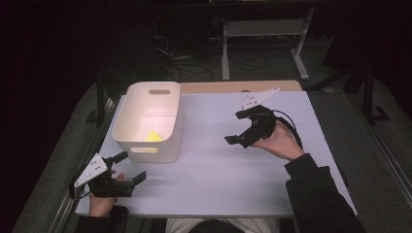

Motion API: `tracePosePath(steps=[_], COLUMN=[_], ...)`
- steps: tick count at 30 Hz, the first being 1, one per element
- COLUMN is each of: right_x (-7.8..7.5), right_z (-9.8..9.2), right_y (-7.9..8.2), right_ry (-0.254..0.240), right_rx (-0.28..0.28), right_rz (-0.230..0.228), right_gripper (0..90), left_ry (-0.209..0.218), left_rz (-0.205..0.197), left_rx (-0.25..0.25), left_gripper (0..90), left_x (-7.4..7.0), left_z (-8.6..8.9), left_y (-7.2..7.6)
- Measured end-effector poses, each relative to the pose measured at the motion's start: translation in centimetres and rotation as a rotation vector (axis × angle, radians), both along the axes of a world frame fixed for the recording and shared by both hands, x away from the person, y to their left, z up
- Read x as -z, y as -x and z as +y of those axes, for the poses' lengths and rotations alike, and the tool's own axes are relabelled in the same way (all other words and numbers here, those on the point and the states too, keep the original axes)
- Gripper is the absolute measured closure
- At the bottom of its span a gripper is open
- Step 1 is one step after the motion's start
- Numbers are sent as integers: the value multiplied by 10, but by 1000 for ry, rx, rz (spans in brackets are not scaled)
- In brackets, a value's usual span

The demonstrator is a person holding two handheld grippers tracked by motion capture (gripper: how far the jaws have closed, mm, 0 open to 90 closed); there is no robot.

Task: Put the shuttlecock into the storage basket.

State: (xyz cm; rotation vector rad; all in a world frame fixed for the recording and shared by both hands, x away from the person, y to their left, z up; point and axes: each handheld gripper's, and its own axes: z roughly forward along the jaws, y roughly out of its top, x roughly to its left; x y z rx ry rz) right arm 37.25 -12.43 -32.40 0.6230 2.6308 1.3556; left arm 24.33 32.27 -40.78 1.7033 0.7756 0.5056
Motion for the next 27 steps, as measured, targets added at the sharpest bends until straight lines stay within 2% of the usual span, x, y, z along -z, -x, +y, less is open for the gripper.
tracePosePath(steps=[27], right_x=[17], right_z=[-30], right_y=[13], right_ry=[-20], right_rx=[55], right_rz=[8], right_gripper=[0], left_ry=[0], left_rz=[-2], left_rx=[-2], left_gripper=[0], left_x=[0], left_z=[0], left_y=[0])
